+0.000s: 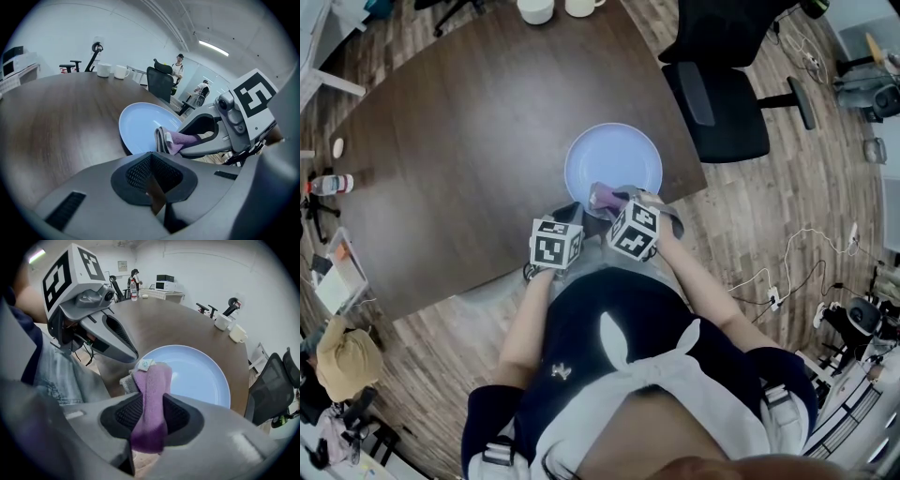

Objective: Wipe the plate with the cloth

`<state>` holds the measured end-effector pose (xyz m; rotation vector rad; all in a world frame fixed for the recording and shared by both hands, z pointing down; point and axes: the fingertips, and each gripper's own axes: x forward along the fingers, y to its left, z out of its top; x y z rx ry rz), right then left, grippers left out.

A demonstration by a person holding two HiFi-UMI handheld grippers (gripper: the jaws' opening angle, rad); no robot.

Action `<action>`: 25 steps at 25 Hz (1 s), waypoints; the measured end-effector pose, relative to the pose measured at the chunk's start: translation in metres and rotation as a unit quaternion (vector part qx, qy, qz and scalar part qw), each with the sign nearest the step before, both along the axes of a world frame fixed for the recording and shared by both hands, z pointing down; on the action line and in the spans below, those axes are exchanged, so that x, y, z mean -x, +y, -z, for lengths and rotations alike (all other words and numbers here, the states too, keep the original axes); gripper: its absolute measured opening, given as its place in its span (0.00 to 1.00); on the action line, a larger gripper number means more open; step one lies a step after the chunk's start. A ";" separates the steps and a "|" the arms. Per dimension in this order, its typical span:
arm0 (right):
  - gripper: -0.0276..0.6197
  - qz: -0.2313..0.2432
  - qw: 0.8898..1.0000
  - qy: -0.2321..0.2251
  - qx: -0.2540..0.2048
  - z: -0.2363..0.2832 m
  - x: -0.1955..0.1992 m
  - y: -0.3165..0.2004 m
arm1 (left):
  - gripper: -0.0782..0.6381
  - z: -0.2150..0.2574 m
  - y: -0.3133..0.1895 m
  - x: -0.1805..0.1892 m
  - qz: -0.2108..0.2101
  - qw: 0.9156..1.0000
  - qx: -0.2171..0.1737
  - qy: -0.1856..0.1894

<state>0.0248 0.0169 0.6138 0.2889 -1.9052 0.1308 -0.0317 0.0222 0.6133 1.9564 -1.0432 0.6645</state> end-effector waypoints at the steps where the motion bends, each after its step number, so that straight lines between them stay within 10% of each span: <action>1: 0.23 0.001 1.000 0.003 0.004 -0.003 0.001 0.000 | 0.12 -0.002 -0.001 0.000 -0.004 1.000 0.002 -0.001; 25: 0.24 0.000 1.000 0.008 0.007 -0.028 0.028 -0.018 | 0.12 -0.018 -0.002 -0.003 -0.038 0.999 0.029 -0.002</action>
